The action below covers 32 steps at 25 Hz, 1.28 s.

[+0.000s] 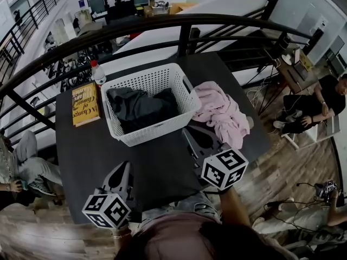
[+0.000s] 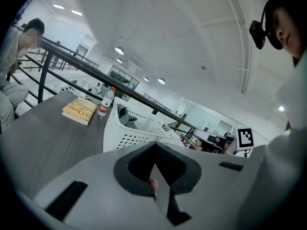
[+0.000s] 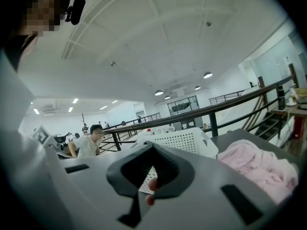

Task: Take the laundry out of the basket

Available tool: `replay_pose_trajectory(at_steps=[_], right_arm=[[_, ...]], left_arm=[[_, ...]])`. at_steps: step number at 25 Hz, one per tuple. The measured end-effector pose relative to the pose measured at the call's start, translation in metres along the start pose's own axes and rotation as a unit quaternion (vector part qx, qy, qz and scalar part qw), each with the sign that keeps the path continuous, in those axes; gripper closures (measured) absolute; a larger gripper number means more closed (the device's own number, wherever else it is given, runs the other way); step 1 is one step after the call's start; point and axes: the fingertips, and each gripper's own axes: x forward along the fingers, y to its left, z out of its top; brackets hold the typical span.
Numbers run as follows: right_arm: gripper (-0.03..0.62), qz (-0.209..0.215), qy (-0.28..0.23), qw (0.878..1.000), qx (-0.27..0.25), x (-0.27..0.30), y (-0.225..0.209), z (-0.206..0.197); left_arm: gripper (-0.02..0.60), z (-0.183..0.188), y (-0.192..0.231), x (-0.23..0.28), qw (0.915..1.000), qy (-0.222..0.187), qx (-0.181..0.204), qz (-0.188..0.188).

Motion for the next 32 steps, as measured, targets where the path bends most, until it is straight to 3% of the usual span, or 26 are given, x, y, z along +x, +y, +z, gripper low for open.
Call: replay_pose_trajectory(at_steps=[14,18,32], right_arm=[[0.574,0.083,0.031,0.994,-0.071,0.045,-0.009,0.041],[0.506,0.119,0.052,0.987,-0.094,0.063,-0.005,0.049],[0.382,0.213,0.153,0.952,-0.158,0.146,-0.005,0.040]], left_arm=[[0.584,0.008,0.020,0.017,0.9971,-0.027,-0.042,0.057],[0.584,0.010,0.026,0.017,0.9952,-0.036,-0.052,0.075],[0.584,0.001,0.049,0.020,0.9845,-0.053,-0.098,0.135]])
